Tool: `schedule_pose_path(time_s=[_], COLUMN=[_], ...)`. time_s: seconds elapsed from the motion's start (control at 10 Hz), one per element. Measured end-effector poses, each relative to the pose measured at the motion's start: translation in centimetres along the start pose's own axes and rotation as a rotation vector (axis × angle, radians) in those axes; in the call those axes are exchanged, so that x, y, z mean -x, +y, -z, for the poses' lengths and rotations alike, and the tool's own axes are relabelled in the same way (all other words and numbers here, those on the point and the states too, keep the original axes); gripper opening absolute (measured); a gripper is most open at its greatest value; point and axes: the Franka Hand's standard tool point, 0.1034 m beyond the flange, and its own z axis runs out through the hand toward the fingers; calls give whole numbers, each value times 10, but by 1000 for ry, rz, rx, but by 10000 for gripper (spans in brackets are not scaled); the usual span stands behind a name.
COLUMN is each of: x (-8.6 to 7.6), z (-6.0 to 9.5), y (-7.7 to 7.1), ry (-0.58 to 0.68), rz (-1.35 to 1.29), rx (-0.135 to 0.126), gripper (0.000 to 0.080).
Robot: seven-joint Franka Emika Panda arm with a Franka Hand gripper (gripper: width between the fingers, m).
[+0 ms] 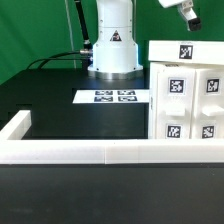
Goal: Assemble cabinet
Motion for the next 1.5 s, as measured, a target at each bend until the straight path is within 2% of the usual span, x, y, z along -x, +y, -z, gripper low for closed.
schedule_pose_path(time_s=[0.5,0.7,0.9,1.2,1.5], x=[-1,-1,-1,0,-10], z=[-1,-2,-1,-3,-4], y=[1,3,2,2,10], ry=[0,46,63,57,20], rz=[375,725,1029,1394,1615], rx=[2,75,127,184,204], gripper=[797,797,797,797,797])
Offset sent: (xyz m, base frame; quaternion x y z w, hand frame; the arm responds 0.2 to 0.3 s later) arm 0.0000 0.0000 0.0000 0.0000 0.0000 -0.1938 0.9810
